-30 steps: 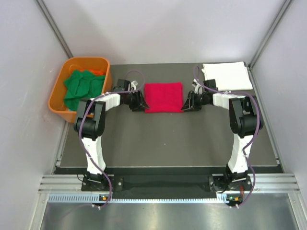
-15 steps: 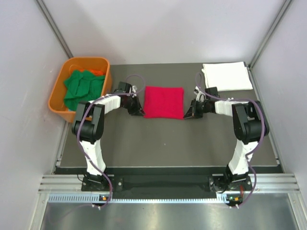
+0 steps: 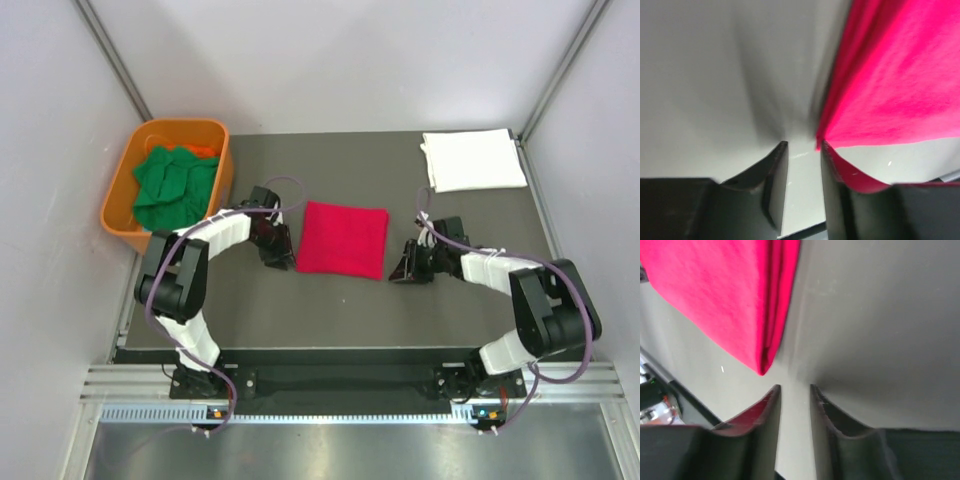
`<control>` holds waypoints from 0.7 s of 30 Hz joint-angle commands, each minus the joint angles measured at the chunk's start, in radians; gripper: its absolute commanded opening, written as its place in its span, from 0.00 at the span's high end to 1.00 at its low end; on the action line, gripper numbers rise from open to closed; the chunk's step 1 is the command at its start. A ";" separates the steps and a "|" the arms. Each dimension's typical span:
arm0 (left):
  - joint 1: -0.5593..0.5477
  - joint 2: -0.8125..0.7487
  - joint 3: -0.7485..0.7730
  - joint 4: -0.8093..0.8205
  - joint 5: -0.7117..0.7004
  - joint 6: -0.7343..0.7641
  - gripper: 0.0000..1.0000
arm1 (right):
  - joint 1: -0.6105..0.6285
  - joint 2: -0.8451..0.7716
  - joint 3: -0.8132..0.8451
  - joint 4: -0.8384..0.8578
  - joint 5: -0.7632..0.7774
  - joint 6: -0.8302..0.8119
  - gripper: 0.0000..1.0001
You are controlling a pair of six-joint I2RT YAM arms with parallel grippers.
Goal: Fold and stack the t-shirts
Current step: Neatly place the folded tshirt to the corner
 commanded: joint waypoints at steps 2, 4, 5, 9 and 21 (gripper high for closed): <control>0.010 -0.090 0.067 -0.118 -0.109 0.017 0.60 | -0.001 -0.091 0.097 -0.059 0.092 -0.058 0.63; 0.007 -0.122 0.120 -0.131 -0.132 0.016 0.60 | -0.008 -0.055 0.166 -0.103 0.110 -0.119 0.49; 0.007 -0.135 0.133 -0.120 -0.127 0.014 0.59 | -0.014 -0.030 0.242 -0.116 0.108 -0.136 0.45; 0.006 -0.164 0.121 -0.001 0.006 -0.001 0.58 | -0.040 0.100 0.427 -0.138 0.062 -0.170 0.24; -0.003 -0.100 -0.097 0.243 0.066 -0.083 0.59 | -0.043 0.482 0.818 -0.239 0.052 -0.293 0.18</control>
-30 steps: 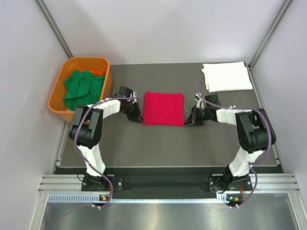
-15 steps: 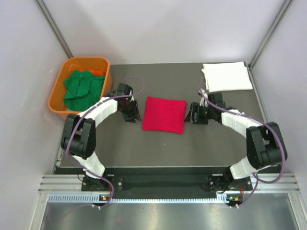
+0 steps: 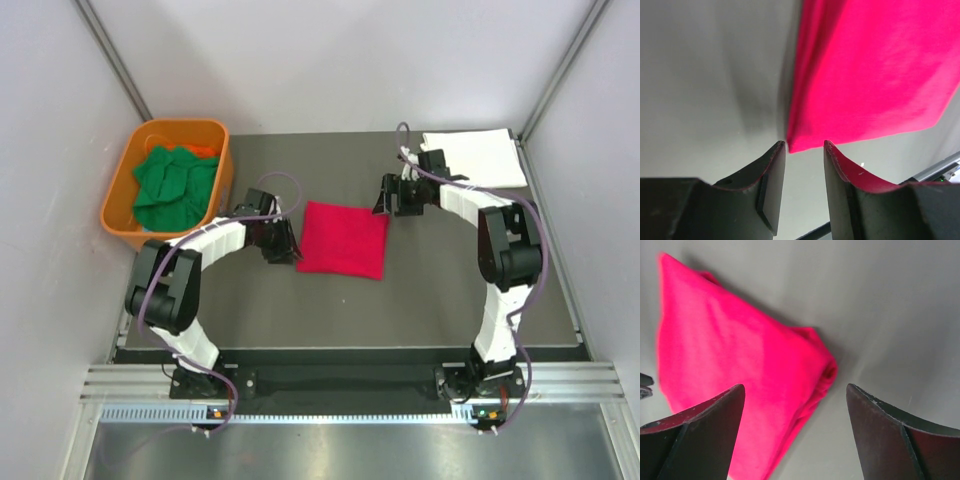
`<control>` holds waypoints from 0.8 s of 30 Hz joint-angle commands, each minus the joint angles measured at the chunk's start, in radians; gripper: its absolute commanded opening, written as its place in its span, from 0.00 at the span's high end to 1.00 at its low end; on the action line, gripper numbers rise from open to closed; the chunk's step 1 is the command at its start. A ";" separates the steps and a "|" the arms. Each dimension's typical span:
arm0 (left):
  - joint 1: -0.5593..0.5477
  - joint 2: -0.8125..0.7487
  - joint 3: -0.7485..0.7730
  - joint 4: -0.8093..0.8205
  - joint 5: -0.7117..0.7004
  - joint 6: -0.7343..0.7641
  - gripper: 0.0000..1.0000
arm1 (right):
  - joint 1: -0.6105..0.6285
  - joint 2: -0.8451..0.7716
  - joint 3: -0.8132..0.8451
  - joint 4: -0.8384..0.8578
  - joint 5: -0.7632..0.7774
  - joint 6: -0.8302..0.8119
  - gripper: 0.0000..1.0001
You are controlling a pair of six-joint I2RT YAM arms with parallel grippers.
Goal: Fold and stack the t-shirts
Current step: Neatly place the folded tshirt to the corner
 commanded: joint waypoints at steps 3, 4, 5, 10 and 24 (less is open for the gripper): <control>-0.018 0.021 -0.045 0.113 -0.011 -0.034 0.59 | -0.003 0.084 0.089 -0.111 -0.021 -0.097 0.17; -0.019 0.026 -0.048 0.114 -0.014 -0.033 0.59 | -0.003 0.089 0.088 -0.121 -0.020 -0.101 0.17; -0.021 0.035 -0.054 0.113 -0.019 -0.033 0.59 | -0.003 0.089 0.074 -0.119 -0.026 -0.103 0.17; -0.023 0.049 -0.057 0.113 -0.030 -0.031 0.59 | -0.003 0.100 0.056 -0.121 -0.079 -0.120 0.17; -0.024 0.067 -0.067 0.099 -0.053 -0.031 0.60 | 0.000 0.185 0.111 -0.135 -0.093 -0.126 0.18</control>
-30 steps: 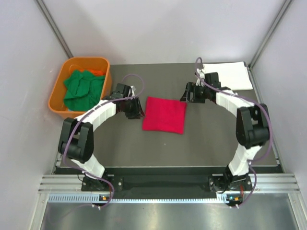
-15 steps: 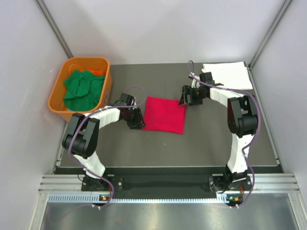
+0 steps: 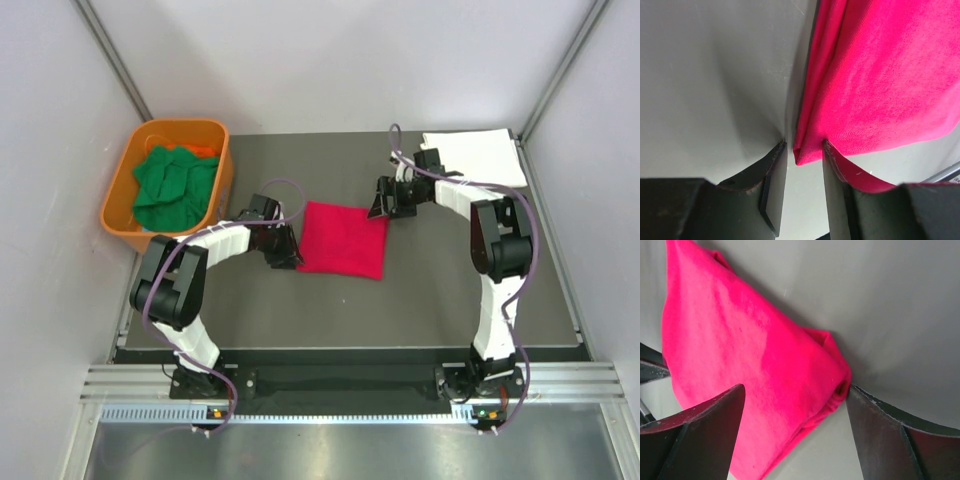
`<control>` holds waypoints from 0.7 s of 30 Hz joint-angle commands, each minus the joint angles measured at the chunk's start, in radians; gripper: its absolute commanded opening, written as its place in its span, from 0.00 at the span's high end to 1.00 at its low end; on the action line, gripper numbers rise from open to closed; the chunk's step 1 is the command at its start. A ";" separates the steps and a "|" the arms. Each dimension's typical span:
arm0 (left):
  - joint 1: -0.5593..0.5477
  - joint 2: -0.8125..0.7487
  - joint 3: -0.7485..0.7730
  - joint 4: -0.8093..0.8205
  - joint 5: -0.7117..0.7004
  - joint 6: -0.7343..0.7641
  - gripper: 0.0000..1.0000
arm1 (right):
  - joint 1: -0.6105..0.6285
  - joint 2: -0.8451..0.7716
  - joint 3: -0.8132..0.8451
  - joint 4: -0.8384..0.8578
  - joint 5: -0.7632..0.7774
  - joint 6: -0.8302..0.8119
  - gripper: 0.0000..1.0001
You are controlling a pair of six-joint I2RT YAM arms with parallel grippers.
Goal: Fold and stack the t-shirts
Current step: Neatly place the folded tshirt to the corner
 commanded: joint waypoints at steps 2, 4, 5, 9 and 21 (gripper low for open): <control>-0.004 0.023 -0.010 0.025 -0.040 0.002 0.60 | 0.000 0.074 0.012 -0.045 0.035 -0.043 0.19; -0.004 0.029 -0.007 0.018 -0.041 0.004 0.60 | 0.001 0.086 0.015 -0.051 0.017 -0.054 0.22; -0.004 0.031 -0.004 0.017 -0.040 0.004 0.60 | 0.000 0.091 0.017 -0.055 0.012 -0.060 0.23; -0.004 0.029 -0.006 0.018 -0.037 -0.001 0.60 | -0.003 0.089 -0.003 -0.058 0.006 -0.072 0.26; -0.004 -0.041 0.051 -0.099 -0.089 -0.015 0.60 | -0.020 0.075 0.018 -0.091 0.009 -0.087 0.87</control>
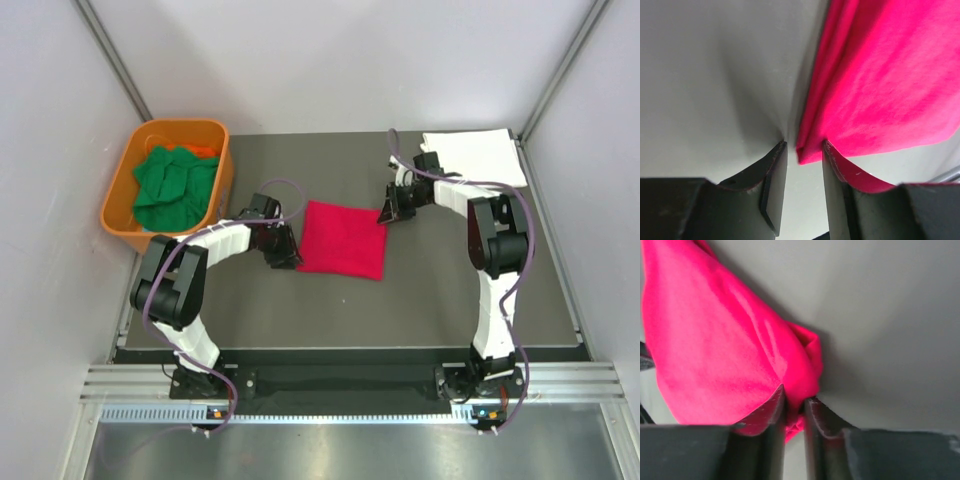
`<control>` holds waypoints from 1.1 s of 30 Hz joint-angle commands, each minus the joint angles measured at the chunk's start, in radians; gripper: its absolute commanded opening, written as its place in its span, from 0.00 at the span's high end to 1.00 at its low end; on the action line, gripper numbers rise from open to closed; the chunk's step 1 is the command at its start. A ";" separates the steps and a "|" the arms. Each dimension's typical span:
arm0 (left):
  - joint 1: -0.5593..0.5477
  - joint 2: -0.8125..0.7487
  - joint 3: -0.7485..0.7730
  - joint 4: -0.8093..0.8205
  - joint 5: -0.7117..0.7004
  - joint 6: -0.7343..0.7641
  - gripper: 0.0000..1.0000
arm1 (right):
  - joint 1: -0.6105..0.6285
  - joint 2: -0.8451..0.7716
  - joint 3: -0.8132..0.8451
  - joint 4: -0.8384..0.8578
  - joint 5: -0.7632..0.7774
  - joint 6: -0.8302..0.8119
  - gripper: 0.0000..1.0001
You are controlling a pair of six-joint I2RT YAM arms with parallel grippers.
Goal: Fold and stack the t-shirts
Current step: Neatly place the folded tshirt to the corner
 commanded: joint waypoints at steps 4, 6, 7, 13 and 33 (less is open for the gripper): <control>-0.004 -0.125 0.208 -0.234 -0.106 0.078 0.58 | -0.013 -0.020 0.032 -0.077 0.119 -0.032 1.00; -0.004 -0.160 0.251 -0.292 -0.087 0.122 0.57 | -0.014 -0.043 0.058 -0.106 0.176 -0.047 1.00; -0.004 -0.169 0.277 -0.304 -0.075 0.148 0.57 | -0.013 -0.068 0.079 -0.118 0.249 -0.056 1.00; -0.004 -0.214 0.282 -0.335 -0.006 0.197 0.57 | -0.013 -0.128 0.168 -0.221 0.527 -0.145 1.00; -0.004 -0.248 0.187 -0.260 0.011 0.233 0.58 | -0.090 -0.183 0.449 -0.181 0.998 -0.443 1.00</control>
